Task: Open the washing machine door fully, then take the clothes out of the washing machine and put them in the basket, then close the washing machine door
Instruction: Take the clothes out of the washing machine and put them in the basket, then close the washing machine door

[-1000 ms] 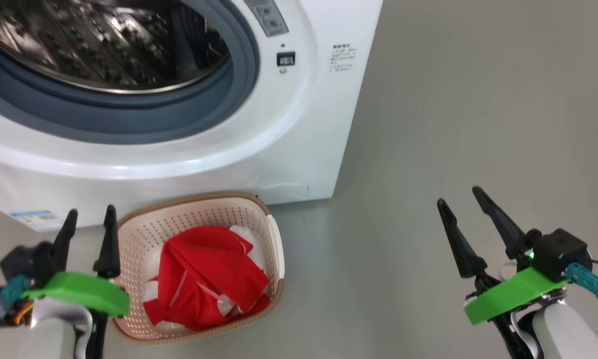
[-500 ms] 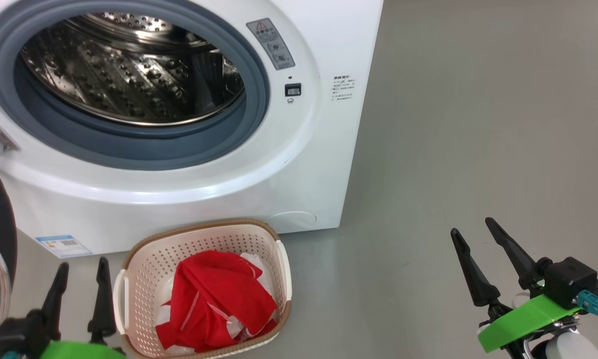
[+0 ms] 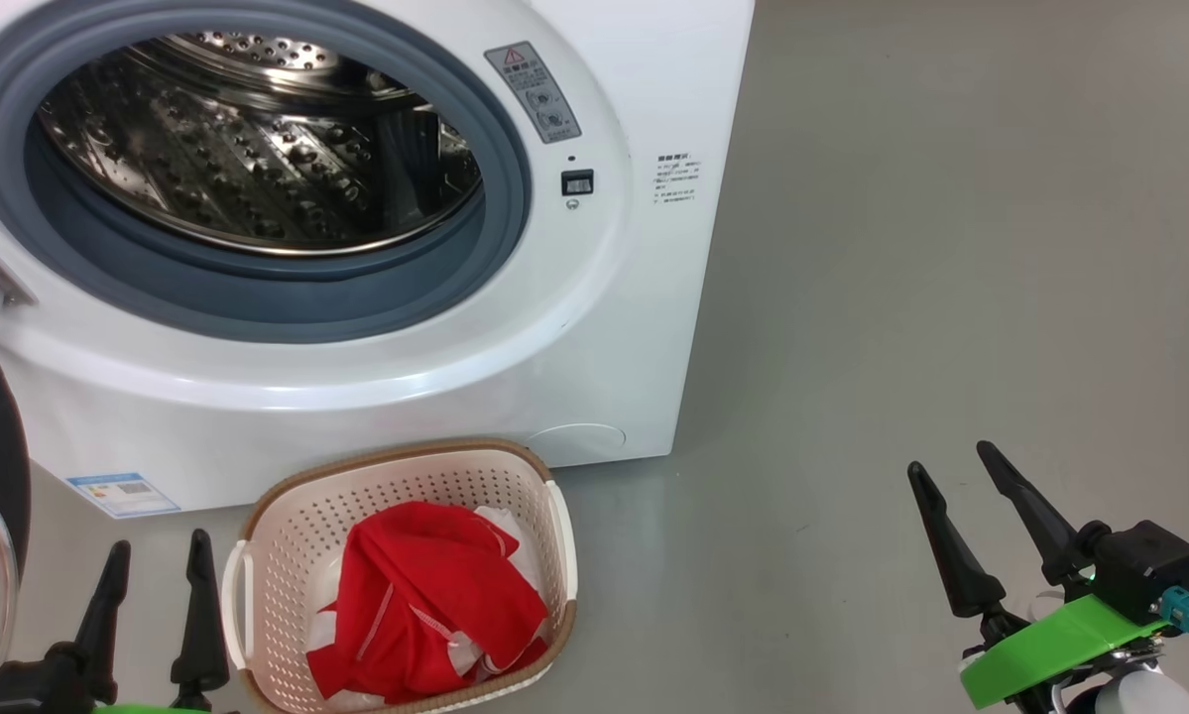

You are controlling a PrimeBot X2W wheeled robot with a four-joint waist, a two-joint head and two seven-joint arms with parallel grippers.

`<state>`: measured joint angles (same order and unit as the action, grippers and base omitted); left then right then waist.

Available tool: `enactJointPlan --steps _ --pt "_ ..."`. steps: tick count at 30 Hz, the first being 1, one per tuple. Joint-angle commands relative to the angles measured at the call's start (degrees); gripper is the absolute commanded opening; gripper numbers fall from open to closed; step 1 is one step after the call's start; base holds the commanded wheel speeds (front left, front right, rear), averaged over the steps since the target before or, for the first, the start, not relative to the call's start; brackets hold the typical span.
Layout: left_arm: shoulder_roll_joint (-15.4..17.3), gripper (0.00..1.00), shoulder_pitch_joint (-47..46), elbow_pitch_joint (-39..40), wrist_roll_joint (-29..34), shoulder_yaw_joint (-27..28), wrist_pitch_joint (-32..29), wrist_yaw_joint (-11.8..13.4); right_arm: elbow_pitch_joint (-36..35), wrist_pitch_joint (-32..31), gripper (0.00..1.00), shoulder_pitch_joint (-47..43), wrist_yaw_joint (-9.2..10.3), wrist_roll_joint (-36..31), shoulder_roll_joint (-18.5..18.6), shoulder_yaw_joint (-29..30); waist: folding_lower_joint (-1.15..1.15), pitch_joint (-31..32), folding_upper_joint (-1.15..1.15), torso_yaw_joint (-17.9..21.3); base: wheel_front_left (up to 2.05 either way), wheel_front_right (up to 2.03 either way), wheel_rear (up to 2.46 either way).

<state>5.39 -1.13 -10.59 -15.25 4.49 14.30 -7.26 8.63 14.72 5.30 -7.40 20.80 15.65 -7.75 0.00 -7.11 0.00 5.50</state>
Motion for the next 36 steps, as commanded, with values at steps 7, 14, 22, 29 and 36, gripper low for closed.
enactJointPlan --steps 7,14,22,29,36 --pt "0.9 1.0 -0.8 1.8 1.0 2.1 0.7 -0.2 -1.6 0.3 1.0 -0.1 -0.09 0.0 0.8 -0.5 0.0 -0.2 0.0 -0.1 0.0 0.0 0.0" --pt "1.1 1.0 -1.1 1.9 0.7 1.7 0.7 -0.2 -1.5 0.3 1.0 0.2 -0.09 0.0 0.7 -0.5 0.0 -0.4 0.0 -0.2 0.0 0.0 0.0" --pt "1.4 1.0 -1.1 2.7 0.3 1.2 0.7 -0.2 -1.5 0.3 1.0 0.3 -0.09 -0.1 0.7 -0.4 0.0 -0.4 0.0 -0.1 0.0 0.0 0.0" --pt "1.4 1.0 -1.3 3.1 0.4 1.1 0.7 -0.2 -1.5 0.3 1.0 0.4 -0.09 -0.2 0.8 -0.2 0.0 -0.5 0.0 -0.1 0.0 0.0 0.0" --pt "1.2 1.0 -1.0 3.3 1.2 1.4 0.7 -0.2 -1.6 0.3 1.0 0.2 -0.09 -0.2 0.7 -0.1 0.0 -0.1 0.0 -0.2 -0.24 0.24 0.0"
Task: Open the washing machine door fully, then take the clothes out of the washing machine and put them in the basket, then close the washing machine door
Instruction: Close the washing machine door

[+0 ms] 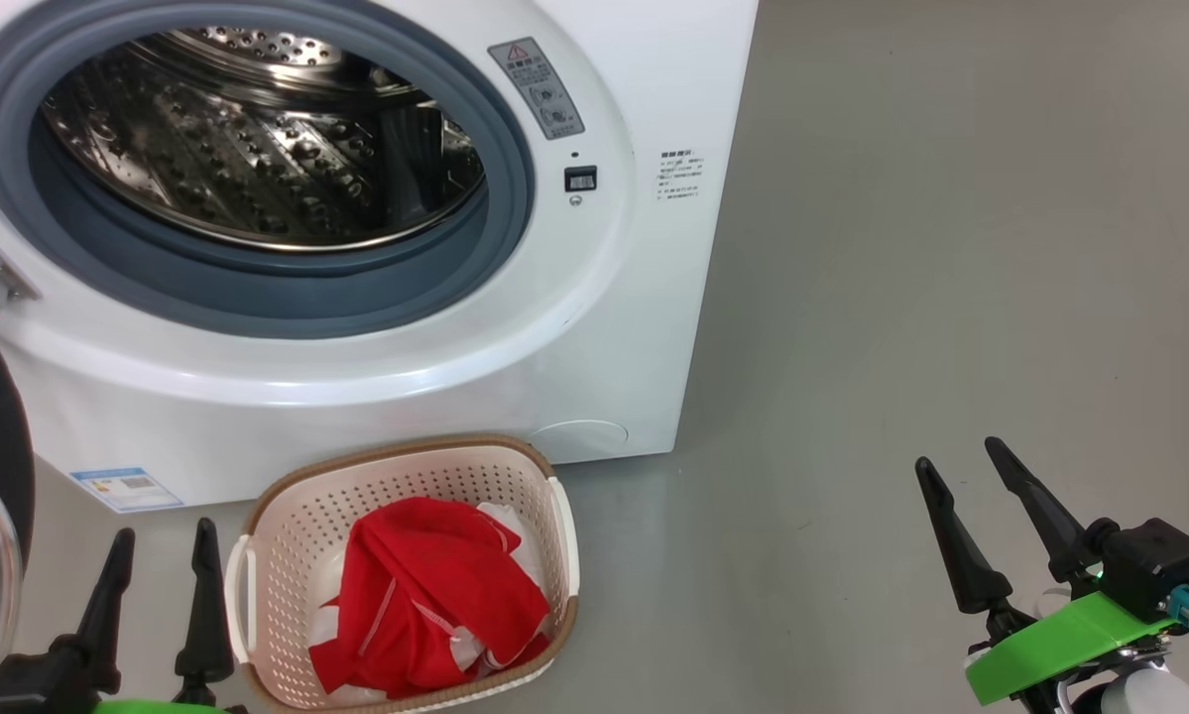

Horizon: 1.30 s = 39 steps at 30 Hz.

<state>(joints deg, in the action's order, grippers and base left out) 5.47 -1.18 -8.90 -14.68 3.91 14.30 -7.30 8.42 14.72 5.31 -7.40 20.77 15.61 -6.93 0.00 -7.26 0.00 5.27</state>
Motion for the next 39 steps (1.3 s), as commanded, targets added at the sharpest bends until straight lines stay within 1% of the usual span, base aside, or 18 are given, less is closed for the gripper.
enactJointPlan --steps 1,13,39 --pt "1.1 1.0 -0.8 1.6 0.7 2.0 0.7 -0.2 -1.4 0.3 1.0 0.2 -0.09 -0.2 0.7 -0.9 0.0 0.2 0.0 0.0 -0.74 0.74 0.0" --pt "1.4 1.0 -0.2 2.4 0.9 1.4 0.7 -0.2 -1.4 0.3 1.0 -0.2 -0.09 0.2 0.7 -1.0 0.0 0.9 0.0 -0.2 -1.01 1.01 0.0" --pt "0.9 1.0 -0.2 0.6 0.5 1.1 0.7 -0.2 -1.2 0.3 1.0 -0.2 -0.09 1.2 0.8 -1.4 0.0 0.8 0.0 -1.2 -0.02 0.02 0.0"
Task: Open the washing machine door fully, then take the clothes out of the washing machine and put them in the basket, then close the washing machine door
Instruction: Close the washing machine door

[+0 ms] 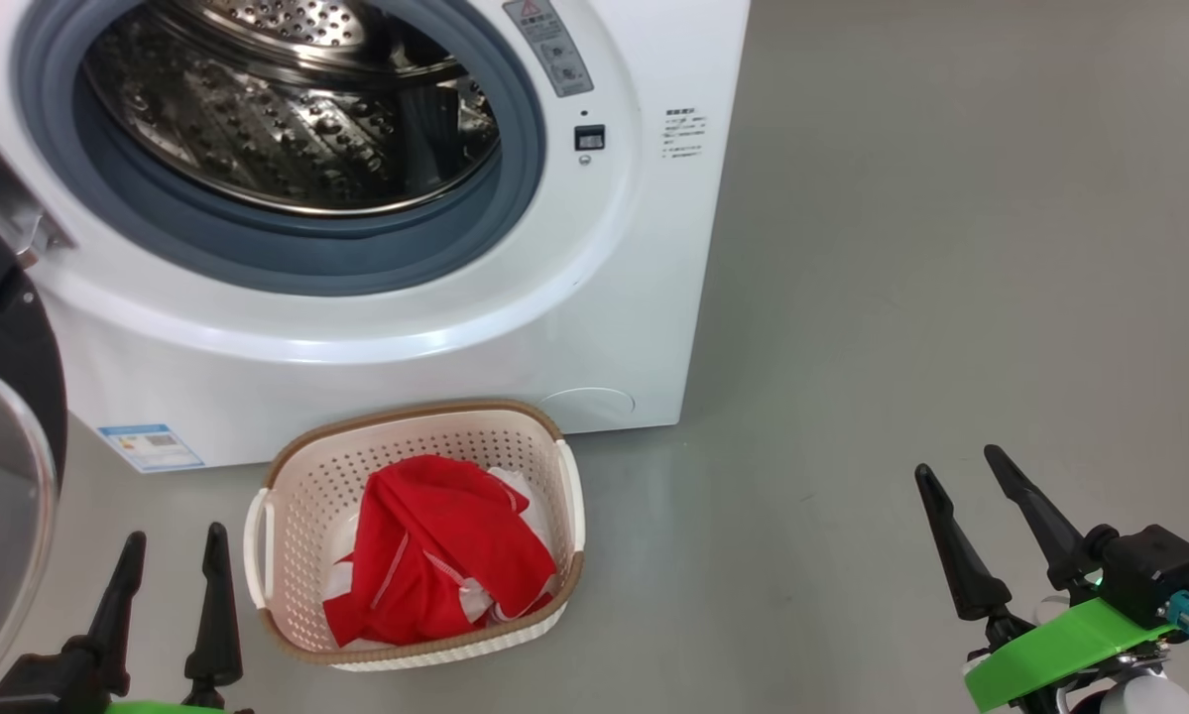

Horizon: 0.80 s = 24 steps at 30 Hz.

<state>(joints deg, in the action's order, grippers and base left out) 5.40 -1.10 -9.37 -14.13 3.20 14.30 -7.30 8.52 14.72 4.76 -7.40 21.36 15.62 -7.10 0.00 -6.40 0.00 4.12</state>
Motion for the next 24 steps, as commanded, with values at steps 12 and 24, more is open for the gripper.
enactJointPlan --steps 12,24 --pt "-0.3 1.0 -0.6 0.0 -0.8 3.0 0.7 -0.2 -0.8 0.3 1.0 1.9 -0.09 1.1 1.3 -4.0 0.0 -0.5 0.0 -5.8 0.0 0.0 0.0" --pt "-2.2 1.0 0.6 -1.4 -1.1 4.7 0.7 -0.2 2.1 0.3 1.0 6.6 -0.09 3.0 3.5 -10.5 0.0 0.4 0.0 -22.8 0.0 0.0 0.0"
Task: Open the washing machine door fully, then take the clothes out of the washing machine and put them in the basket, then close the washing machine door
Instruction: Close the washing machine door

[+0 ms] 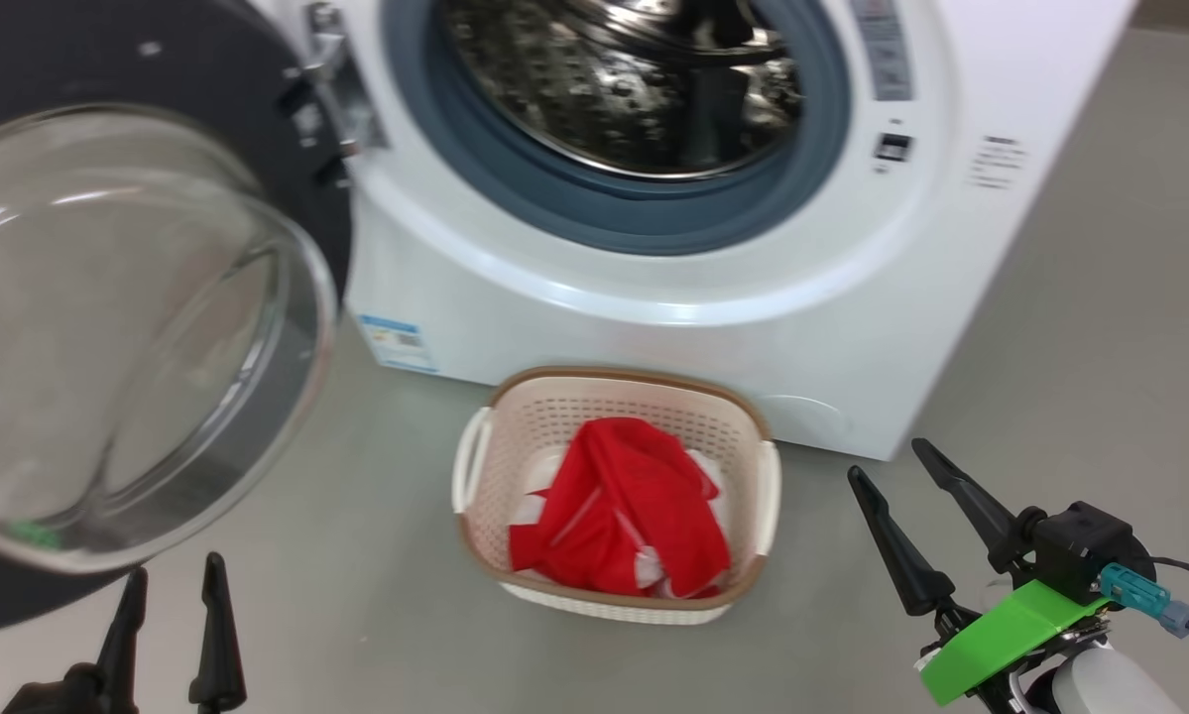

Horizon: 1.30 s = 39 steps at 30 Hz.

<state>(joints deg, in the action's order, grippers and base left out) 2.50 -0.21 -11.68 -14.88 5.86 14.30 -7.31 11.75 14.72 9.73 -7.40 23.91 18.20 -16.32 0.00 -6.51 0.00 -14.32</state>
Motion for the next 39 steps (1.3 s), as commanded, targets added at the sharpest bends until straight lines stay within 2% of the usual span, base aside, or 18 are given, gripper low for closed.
enactJointPlan --steps 1,9,22,39 --pt "0.7 1.0 -0.3 0.8 -0.4 2.0 0.7 -0.2 -1.0 0.3 1.0 1.7 -0.09 0.6 1.0 -1.5 0.0 0.5 0.0 -5.1 0.0 0.0 0.0" --pt "0.5 1.0 0.4 -0.4 -0.7 1.8 0.7 0.2 -0.2 0.3 1.0 2.4 -0.09 1.3 1.7 -3.2 0.0 1.5 0.0 -10.3 0.0 0.0 0.0" --pt "0.4 1.0 1.6 -0.7 -0.4 1.7 0.7 1.0 0.8 0.3 1.0 2.3 -0.09 2.4 1.7 -5.0 0.0 3.0 0.0 -15.4 0.0 0.0 0.0" --pt "0.4 1.0 2.6 1.0 -1.6 1.3 0.7 2.5 1.3 0.3 1.0 4.3 -0.09 2.8 2.0 -6.6 0.0 2.5 0.0 -15.8 0.0 0.0 0.0"
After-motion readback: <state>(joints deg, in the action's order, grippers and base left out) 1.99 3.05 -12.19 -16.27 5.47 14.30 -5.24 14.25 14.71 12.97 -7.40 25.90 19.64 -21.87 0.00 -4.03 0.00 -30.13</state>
